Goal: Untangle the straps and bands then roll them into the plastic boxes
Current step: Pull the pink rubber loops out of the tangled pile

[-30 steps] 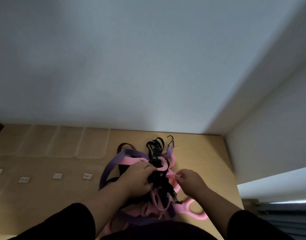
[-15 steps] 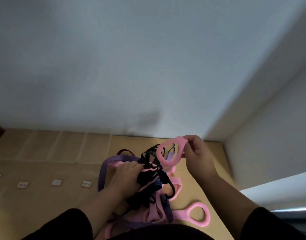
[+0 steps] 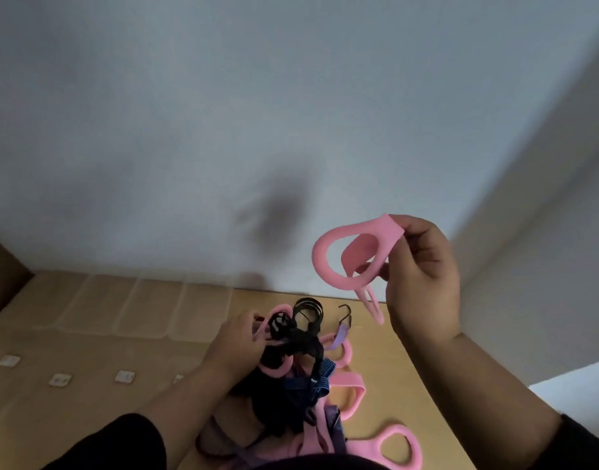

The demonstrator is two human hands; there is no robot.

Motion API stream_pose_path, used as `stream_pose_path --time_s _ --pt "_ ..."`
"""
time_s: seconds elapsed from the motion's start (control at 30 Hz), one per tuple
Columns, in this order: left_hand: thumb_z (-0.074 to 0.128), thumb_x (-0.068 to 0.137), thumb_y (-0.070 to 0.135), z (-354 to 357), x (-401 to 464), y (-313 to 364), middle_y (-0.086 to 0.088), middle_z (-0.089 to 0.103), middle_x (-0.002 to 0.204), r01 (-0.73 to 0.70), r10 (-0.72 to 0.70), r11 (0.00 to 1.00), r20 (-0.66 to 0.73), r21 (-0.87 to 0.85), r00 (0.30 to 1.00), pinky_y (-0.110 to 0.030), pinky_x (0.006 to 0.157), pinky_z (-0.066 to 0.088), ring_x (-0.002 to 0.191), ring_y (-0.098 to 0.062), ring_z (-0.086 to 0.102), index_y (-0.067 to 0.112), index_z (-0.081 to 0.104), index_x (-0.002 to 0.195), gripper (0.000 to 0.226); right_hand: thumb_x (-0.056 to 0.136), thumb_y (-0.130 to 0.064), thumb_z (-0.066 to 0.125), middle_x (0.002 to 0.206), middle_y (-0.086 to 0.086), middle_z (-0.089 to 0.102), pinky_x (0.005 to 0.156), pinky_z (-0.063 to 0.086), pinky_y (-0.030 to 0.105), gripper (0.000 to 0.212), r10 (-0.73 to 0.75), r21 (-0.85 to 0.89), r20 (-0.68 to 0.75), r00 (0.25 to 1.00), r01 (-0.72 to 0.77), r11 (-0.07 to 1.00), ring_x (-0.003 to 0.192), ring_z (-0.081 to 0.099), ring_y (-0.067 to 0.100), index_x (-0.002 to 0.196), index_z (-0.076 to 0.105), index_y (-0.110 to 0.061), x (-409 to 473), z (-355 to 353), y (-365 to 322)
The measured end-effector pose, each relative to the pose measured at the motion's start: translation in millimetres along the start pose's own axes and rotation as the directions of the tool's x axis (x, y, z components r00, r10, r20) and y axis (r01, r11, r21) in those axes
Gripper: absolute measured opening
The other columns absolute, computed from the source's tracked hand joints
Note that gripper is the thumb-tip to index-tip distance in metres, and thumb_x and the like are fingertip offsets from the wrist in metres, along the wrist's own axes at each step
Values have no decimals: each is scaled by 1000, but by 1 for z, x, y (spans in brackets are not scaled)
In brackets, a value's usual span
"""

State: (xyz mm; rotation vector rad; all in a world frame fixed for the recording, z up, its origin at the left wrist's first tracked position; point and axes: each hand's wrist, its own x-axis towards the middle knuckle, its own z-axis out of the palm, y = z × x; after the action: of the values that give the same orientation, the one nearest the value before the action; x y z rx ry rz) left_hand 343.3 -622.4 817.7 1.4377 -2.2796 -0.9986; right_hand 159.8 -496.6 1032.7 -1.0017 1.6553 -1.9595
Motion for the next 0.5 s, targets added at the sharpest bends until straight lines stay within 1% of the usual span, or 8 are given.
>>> stream_pose_path --time_s 0.03,0.07,0.17,0.23,0.3,0.4,0.47,0.5 --pt "59 82 23 -3 -2 4 3 64 105 -27 27 1000 4 -15 1000 -36 82 52 100 -21 62 25 61 109 28 103 -5 51 81 1 73 60 56 28 12 -24 12 4 1000 24 1000 73 72 23 104 63 -7 2 2 -9" --pt "57 79 22 -8 -6 9 4 62 112 -51 52 997 18 -50 999 -36 87 51 105 -19 60 32 58 116 38 103 -4 51 81 2 73 60 57 30 12 -43 20 8 999 43 999 73 72 25 104 63 -7 3 3 -17" --pt "59 75 46 -30 -20 43 20 52 129 -164 185 965 90 -205 979 -33 97 50 114 1 55 58 45 120 48 103 -5 51 83 5 73 61 57 34 12 -64 29 24 998 64 998 74 72 28 106 63 -5 4 6 -31" --pt "61 74 59 -46 -31 73 23 45 138 -218 289 912 167 -347 943 -28 100 49 122 10 46 57 38 130 60 103 -4 51 83 6 73 61 56 35 13 -61 25 38 997 61 998 72 70 26 105 64 -5 2 7 -35" --pt "67 74 59 -59 -41 99 22 41 144 -243 365 854 196 -460 910 -26 101 47 125 12 45 51 36 137 70 102 -5 52 84 7 72 63 56 38 15 -41 4 52 998 41 999 73 68 25 101 67 -7 -3 7 -36" --pt "70 76 55 -76 -54 122 29 37 147 -360 457 783 78 -507 886 -42 109 42 137 4 35 50 35 140 73 102 -7 50 89 8 70 76 59 46 19 14 -13 67 998 -13 1000 81 67 25 94 67 -8 -9 7 -36" --pt "75 74 44 -86 -62 134 31 38 142 -464 512 725 -52 -510 857 -48 103 47 138 -2 36 47 36 140 77 102 -6 48 90 11 70 70 58 46 19 102 13 80 992 -104 995 78 68 27 93 66 -6 -14 7 -37" --pt "77 73 38 -91 -65 140 32 39 139 -527 547 690 -120 -496 829 -47 98 51 136 -4 38 47 37 140 79 101 -6 49 88 13 70 65 56 45 18 151 18 82 985 -153 988 73 67 27 94 65 -4 -17 6 -37"
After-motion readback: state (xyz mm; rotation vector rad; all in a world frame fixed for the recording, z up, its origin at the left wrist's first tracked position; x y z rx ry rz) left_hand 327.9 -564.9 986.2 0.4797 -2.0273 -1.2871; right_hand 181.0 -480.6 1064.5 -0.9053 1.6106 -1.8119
